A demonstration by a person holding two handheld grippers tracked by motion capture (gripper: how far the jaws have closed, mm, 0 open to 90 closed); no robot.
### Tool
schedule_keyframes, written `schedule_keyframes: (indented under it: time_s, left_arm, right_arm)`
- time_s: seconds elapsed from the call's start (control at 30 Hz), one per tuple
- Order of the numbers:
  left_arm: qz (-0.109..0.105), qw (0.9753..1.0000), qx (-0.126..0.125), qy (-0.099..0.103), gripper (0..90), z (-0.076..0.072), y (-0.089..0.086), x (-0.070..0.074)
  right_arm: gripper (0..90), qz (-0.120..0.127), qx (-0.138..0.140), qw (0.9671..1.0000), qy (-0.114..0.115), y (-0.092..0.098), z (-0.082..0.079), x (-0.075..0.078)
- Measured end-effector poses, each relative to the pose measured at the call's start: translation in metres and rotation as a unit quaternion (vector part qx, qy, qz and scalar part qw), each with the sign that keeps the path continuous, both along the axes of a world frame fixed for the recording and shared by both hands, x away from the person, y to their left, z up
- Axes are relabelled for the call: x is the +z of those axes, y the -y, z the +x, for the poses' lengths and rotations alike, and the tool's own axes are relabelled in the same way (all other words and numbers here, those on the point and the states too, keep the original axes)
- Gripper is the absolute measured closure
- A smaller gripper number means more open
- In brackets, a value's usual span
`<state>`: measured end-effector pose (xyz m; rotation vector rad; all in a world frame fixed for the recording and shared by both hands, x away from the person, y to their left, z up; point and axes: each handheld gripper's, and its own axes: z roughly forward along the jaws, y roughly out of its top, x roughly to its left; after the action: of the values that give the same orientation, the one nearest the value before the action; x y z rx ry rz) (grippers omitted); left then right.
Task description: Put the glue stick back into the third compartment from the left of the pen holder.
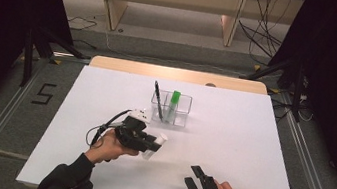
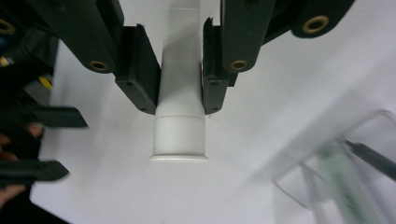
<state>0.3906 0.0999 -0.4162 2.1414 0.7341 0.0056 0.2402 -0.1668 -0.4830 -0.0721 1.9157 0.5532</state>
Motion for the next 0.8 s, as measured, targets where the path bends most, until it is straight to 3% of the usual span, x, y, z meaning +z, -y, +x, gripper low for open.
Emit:
schedule_keyframes:
  time_s: [0.1,0.2,0.33,0.47,0.57,0.6,0.63,0.67,0.7,0.77,0.8]
  left_arm:
    - [-0.027,0.9987,0.038,0.020,68.4,0.002,-0.004,0.003]
    - [-0.052,0.9959,0.066,0.033,68.4,0.004,-0.009,0.004]
    - [-0.076,0.9923,0.089,0.041,68.4,0.008,-0.011,0.005]
    - [-0.084,0.9908,0.096,0.046,68.4,0.010,-0.008,0.006]
    - [-0.090,0.9896,0.102,0.047,68.4,0.014,-0.003,0.006]
    - [-0.092,0.9894,0.103,0.047,68.4,0.016,-0.002,0.006]
    - [-0.095,0.9887,0.105,0.049,68.4,0.018,0.001,0.007]
    - [-0.099,0.9883,0.106,0.048,68.4,0.020,0.002,0.007]
    - [-0.108,0.9874,0.107,0.044,68.4,0.023,0.004,0.008]
    - [-0.117,0.9864,0.109,0.036,68.4,0.029,0.010,0.010]
    - [-0.116,0.9864,0.110,0.039,68.4,0.031,0.013,0.011]
  right_arm:
    - [45.2,0.024,-0.010,0.9995,-0.015,0.002,0.000,0.003]
    - [44.1,0.050,-0.022,0.9979,-0.034,0.005,0.001,0.006]
    - [41.9,0.084,-0.044,0.9932,-0.067,0.010,0.004,0.010]
    - [39.6,0.119,-0.064,0.9857,-0.101,0.018,0.008,0.014]
    - [38.3,0.166,-0.080,0.9741,-0.131,0.023,0.009,0.017]
    - [37.3,0.181,-0.080,0.9696,-0.143,0.025,0.010,0.019]
    - [35.9,0.204,-0.079,0.9612,-0.168,0.028,0.011,0.021]
    - [35.4,0.243,-0.074,0.9464,-0.199,0.032,0.013,0.023]
    - [35.1,0.261,-0.071,0.9389,-0.213,0.035,0.014,0.025]
    - [33.5,0.308,-0.067,0.9159,-0.249,0.043,0.016,0.029]
    - [33.1,0.333,-0.065,0.9011,-0.270,0.048,0.017,0.031]
